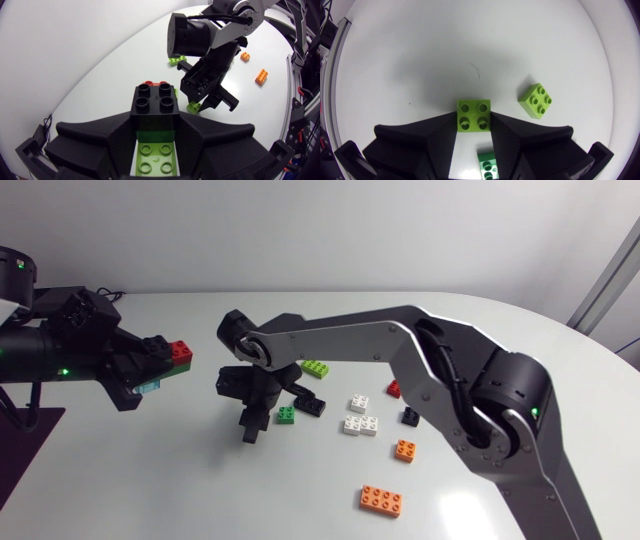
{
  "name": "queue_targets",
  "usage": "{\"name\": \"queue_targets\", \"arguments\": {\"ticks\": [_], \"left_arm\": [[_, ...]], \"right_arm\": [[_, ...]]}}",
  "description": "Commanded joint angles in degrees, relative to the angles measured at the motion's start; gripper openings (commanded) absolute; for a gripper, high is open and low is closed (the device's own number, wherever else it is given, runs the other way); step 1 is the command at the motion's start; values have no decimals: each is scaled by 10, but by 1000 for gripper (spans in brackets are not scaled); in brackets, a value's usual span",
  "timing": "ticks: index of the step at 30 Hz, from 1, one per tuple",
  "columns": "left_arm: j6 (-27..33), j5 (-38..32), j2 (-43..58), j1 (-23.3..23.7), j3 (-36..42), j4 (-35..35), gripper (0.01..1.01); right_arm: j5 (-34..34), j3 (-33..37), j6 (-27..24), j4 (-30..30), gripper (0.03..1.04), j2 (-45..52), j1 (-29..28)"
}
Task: Separate the duplo bricks
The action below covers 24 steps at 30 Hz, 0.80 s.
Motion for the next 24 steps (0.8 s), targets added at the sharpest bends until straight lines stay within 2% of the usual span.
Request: {"name": "queue_targets", "arguments": {"ticks": [1, 2, 3, 7, 14, 20, 24], "left_arm": [[9, 1, -12, 5, -13, 7, 321], [9, 1, -14, 4, -16, 7, 321], [9, 1, -16, 4, -17, 7, 321], [10, 1, -21, 3, -18, 1, 321], [20, 1, -24, -42, -29, -11, 321], [23, 5, -9, -121, -35, -19, 323], [19, 7, 12, -179, -25, -20, 323]], "right_arm": [[7, 3, 8, -12, 669, 11, 2], [7, -1, 10, -12, 803, 6, 2], [7, -7, 10, -12, 884, 0, 2], [4, -52, 13, 8, 985, -46, -4], [-39, -199, -5, 76, 989, -212, -42], [-117, -299, -51, 97, 989, -354, -86], [-160, -348, -71, 97, 989, -411, -92]]}}
